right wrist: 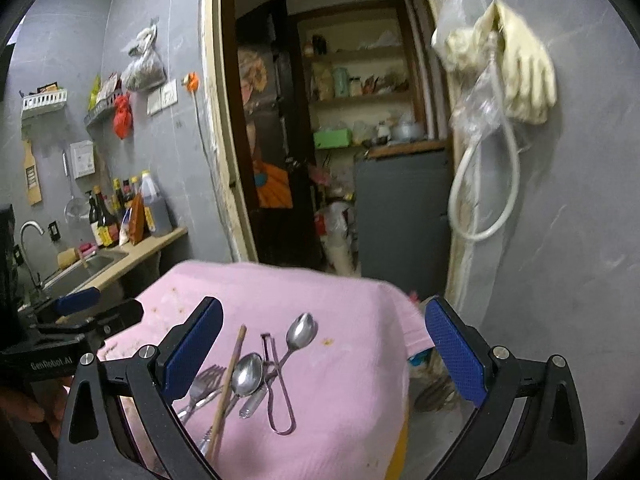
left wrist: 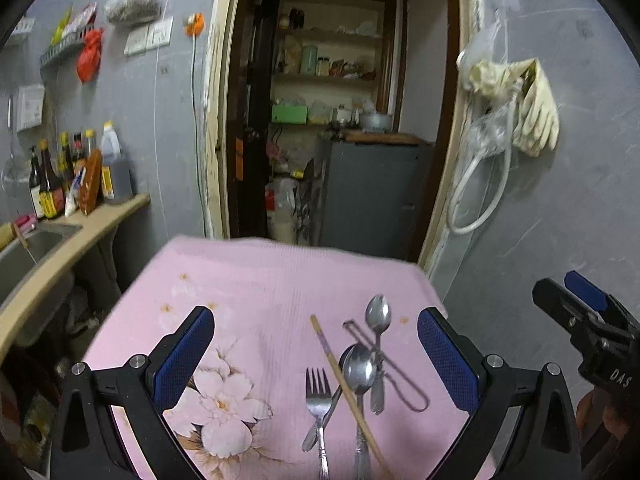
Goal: Organize utensils
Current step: 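Move both tools over the utensils on the pink cloth, then grasp the steel fork with the left tool while the right tool grasps a steel spoon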
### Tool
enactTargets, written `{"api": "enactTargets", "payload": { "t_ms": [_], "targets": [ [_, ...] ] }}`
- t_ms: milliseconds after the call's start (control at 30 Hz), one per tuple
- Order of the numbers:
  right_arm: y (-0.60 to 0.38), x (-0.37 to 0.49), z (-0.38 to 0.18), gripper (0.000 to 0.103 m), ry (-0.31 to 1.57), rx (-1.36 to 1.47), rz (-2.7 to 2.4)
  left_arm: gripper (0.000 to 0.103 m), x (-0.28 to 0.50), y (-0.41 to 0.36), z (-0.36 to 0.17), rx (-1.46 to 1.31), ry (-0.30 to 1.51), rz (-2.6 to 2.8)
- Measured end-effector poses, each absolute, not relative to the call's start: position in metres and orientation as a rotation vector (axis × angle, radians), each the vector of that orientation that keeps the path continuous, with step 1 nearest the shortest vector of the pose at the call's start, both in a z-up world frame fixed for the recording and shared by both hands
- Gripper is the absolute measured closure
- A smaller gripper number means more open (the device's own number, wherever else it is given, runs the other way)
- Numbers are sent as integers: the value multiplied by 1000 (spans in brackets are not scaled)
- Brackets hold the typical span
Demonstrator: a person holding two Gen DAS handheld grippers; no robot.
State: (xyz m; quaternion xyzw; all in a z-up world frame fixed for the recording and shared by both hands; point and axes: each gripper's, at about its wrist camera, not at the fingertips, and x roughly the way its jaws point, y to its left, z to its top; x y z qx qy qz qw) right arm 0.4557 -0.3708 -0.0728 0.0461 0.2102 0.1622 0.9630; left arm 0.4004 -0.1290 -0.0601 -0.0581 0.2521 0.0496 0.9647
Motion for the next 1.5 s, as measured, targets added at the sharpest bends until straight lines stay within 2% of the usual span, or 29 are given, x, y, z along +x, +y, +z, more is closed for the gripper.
{"api": "enactTargets", "payload": {
  "t_ms": [100, 167, 200, 333, 433, 500, 633, 800, 900, 1100, 1300, 1367, 1433, 1500],
  "targets": [
    [-363, 475, -97, 4, 462, 95, 379, 6, 412, -125, -85, -131, 555, 100],
    [-358, 485, -111, 5, 487, 96, 414, 17, 420, -124, -102, -140, 601, 98],
    [-356, 489, -118, 6, 501, 98, 433, 20, 425, -123, -112, -150, 627, 93],
    [-345, 511, -144, 19, 574, 104, 506, 37, 439, -117, -140, -205, 712, 63],
    [-338, 525, -162, 25, 632, 113, 553, 47, 447, -113, -154, -246, 754, 39],
    [-335, 533, -172, 28, 663, 119, 569, 51, 451, -114, -162, -263, 777, 26],
    [-327, 551, -191, 40, 742, 122, 603, 61, 455, -114, -175, -277, 810, 9],
    [-318, 567, -203, 46, 796, 90, 624, 68, 457, -112, -179, -319, 832, -16],
    [-313, 579, -208, 53, 826, 76, 645, 77, 461, -111, -182, -354, 865, -47],
    [-306, 607, -217, 60, 873, 74, 685, 79, 463, -108, -181, -386, 878, -48],
    [-296, 625, -218, 74, 896, 60, 724, 80, 465, -94, -181, -466, 858, -17],
    [-294, 628, -219, 86, 903, 60, 724, 80, 466, -91, -183, -486, 857, -8],
    [-295, 629, -220, 91, 907, 69, 723, 80, 467, -91, -183, -499, 856, -2],
    [-298, 629, -220, 94, 908, 87, 726, 80, 468, -92, -183, -496, 852, 7]
  ]
}}
